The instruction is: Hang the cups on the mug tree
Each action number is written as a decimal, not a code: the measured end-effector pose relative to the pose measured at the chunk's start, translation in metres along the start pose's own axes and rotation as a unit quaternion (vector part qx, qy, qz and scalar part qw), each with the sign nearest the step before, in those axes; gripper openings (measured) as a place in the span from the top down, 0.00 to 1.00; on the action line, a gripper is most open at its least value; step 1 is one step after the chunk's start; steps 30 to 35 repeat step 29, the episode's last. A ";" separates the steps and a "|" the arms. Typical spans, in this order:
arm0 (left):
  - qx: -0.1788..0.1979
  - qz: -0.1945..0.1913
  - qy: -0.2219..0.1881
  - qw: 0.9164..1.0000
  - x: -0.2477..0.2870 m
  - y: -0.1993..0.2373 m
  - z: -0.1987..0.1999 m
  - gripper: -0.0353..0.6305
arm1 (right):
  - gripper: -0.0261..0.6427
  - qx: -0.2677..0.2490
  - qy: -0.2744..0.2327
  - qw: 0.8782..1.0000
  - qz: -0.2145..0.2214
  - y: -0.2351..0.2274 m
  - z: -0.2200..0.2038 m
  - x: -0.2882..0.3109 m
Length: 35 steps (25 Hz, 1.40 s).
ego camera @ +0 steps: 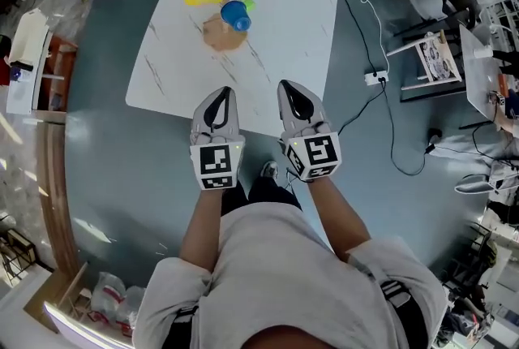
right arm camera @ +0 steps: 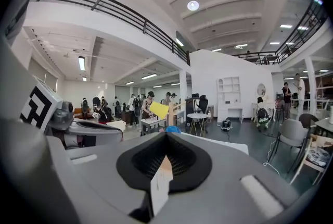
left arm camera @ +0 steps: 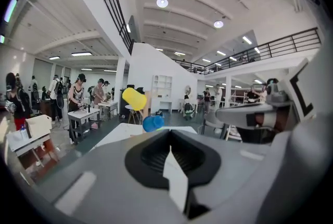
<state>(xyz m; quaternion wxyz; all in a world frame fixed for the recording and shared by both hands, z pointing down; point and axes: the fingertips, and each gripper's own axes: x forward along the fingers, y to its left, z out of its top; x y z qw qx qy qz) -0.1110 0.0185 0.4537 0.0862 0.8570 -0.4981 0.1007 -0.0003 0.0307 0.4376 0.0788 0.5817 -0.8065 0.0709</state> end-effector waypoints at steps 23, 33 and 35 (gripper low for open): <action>0.062 0.017 -0.053 0.997 -0.052 -0.200 0.027 0.94 | 0.96 0.011 -0.072 0.997 0.012 -0.083 0.003 -0.176; 0.075 0.008 -0.055 0.996 -0.048 -0.228 0.030 0.94 | 0.96 0.011 -0.078 0.997 0.010 -0.098 0.004 -0.191; 0.075 0.008 -0.055 0.996 -0.048 -0.228 0.030 0.94 | 0.96 0.011 -0.078 0.997 0.010 -0.098 0.004 -0.191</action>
